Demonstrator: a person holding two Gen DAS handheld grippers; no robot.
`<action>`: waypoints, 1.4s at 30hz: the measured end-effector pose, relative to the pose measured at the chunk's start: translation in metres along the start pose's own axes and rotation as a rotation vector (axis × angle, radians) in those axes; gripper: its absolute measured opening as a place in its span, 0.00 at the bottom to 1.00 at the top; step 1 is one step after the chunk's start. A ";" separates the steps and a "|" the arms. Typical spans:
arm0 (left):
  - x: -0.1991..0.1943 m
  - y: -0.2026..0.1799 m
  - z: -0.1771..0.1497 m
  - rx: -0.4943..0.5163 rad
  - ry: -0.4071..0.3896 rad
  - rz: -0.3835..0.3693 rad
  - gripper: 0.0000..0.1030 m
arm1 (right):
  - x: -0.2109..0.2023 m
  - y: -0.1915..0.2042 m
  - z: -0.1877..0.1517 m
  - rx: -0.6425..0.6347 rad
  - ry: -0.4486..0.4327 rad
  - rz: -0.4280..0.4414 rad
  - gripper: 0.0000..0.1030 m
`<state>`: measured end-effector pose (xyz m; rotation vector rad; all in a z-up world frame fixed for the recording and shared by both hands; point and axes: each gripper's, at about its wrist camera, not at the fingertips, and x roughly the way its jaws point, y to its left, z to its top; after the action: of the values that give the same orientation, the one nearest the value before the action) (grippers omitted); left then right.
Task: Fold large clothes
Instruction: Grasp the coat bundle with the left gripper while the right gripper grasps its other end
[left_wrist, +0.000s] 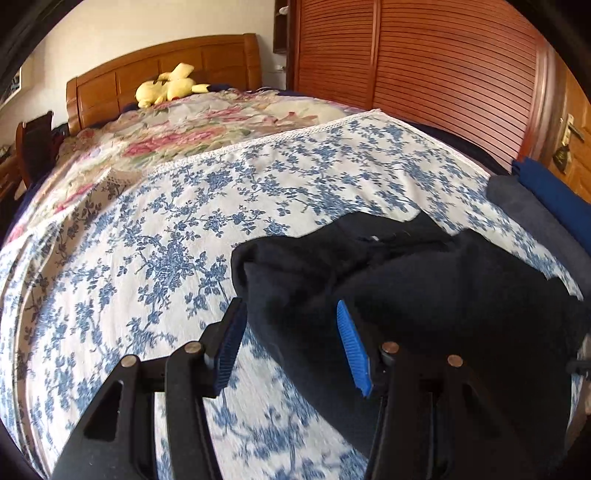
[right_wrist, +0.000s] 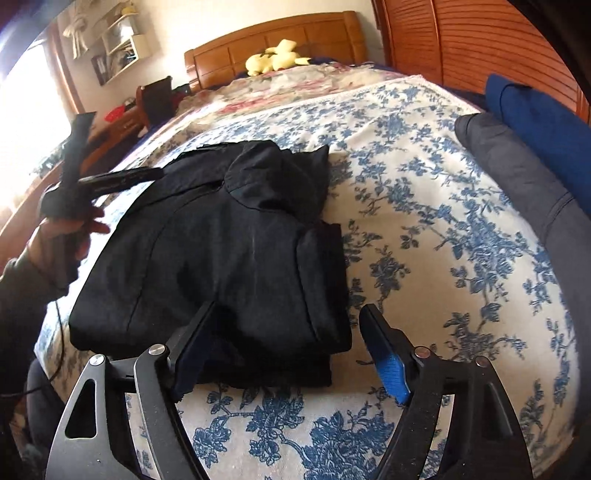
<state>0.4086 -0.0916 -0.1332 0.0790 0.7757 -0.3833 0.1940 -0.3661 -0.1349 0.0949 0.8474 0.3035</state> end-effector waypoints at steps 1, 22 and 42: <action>0.004 0.003 0.002 -0.010 0.004 -0.012 0.49 | 0.001 0.001 0.000 0.001 0.006 0.012 0.77; 0.053 0.033 -0.005 -0.121 0.093 -0.036 0.86 | 0.028 0.019 0.001 -0.021 0.028 0.019 0.79; -0.004 0.001 -0.002 -0.082 0.050 -0.069 0.12 | 0.000 0.031 0.003 -0.096 -0.009 0.094 0.24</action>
<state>0.4052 -0.0886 -0.1323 -0.0147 0.8440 -0.4156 0.1891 -0.3363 -0.1261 0.0470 0.8192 0.4307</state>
